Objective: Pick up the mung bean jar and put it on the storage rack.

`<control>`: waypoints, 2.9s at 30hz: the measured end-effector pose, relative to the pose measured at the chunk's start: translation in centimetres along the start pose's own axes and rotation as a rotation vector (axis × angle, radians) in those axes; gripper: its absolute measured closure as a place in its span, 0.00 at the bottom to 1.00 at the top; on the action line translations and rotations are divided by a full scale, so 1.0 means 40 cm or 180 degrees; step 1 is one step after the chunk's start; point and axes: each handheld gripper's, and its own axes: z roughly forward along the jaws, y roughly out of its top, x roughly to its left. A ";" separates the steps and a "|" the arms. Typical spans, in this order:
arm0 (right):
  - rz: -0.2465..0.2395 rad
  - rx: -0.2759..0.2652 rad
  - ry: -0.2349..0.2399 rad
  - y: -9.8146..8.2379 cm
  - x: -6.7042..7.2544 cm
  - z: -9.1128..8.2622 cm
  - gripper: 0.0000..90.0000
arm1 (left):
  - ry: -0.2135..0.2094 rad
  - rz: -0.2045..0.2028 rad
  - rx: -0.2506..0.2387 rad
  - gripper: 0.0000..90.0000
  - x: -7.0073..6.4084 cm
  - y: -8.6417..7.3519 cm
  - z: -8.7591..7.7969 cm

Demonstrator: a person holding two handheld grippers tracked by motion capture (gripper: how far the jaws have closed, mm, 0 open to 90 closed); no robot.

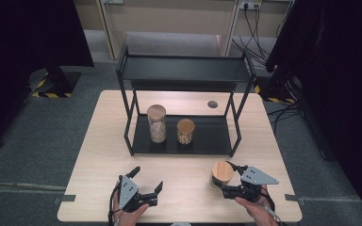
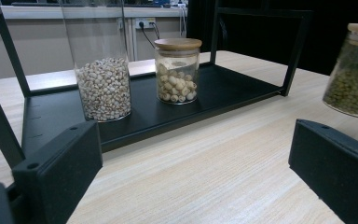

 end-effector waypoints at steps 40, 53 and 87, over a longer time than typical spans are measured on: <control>0.0034 0.0065 -0.0353 0.094 -0.050 0.167 0.27 | 0.0003 -0.0001 0.0001 0.02 0.003 0.000 -0.001; 0.0072 0.0057 -0.0489 0.110 -0.067 0.214 0.27 | 0.0000 0.0002 0.0001 0.02 0.004 0.000 0.000; 0.0148 0.0120 -0.0815 0.115 -0.080 0.321 0.27 | 0.0002 -0.0001 -0.0016 0.02 0.005 0.000 -0.002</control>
